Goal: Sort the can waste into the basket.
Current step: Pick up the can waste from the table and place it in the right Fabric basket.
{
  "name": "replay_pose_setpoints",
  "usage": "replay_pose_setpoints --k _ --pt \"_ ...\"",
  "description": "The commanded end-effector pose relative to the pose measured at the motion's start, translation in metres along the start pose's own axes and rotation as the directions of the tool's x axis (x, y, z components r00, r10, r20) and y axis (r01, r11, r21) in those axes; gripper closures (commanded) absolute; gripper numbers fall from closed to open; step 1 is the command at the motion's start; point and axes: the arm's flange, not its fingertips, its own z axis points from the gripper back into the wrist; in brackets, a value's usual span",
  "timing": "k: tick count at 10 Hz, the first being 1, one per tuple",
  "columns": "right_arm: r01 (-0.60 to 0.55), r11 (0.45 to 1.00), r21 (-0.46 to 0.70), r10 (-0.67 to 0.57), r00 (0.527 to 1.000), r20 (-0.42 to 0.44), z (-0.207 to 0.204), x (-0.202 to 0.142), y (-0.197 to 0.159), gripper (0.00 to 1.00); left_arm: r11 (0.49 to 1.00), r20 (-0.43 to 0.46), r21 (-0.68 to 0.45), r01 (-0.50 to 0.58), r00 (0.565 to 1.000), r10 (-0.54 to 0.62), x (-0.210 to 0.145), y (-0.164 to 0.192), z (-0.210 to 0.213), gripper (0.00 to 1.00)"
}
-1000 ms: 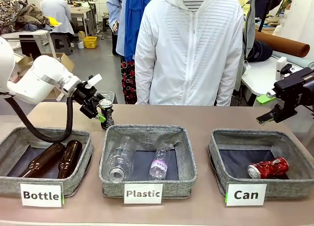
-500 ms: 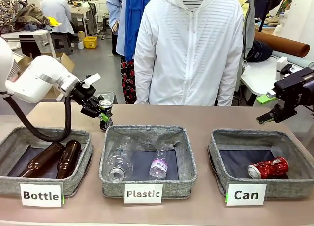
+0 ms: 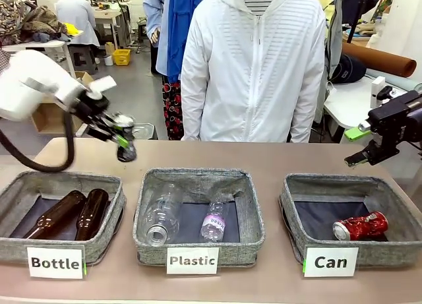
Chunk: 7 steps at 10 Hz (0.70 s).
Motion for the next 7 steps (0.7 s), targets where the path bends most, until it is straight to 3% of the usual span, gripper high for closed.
replay_pose_setpoints --k 1,4,6,7 --pt "-0.021 1.0 0.005 0.021 1.0 -0.006 0.003 0.001 0.001 0.0 0.997 0.021 0.029 -0.074 0.997 0.073 0.047 -0.103 0.033 1.0" --pt "-0.021 1.0 0.005 0.021 1.0 -0.006 0.003 0.001 0.001 0.0 0.977 -0.034 0.21 -0.032 0.999 0.04 0.057 -0.201 0.015 1.0" --pt "-0.021 1.0 0.005 0.021 1.0 -0.006 0.003 0.001 0.001 0.0 0.95 -0.052 0.307 0.052 0.998 -0.038 0.047 -0.231 0.005 1.0" --pt "-0.021 1.0 0.005 0.021 1.0 -0.006 0.003 0.001 0.001 0.0 0.982 -0.019 0.18 -0.05 0.998 0.054 0.058 -0.209 0.035 1.0"
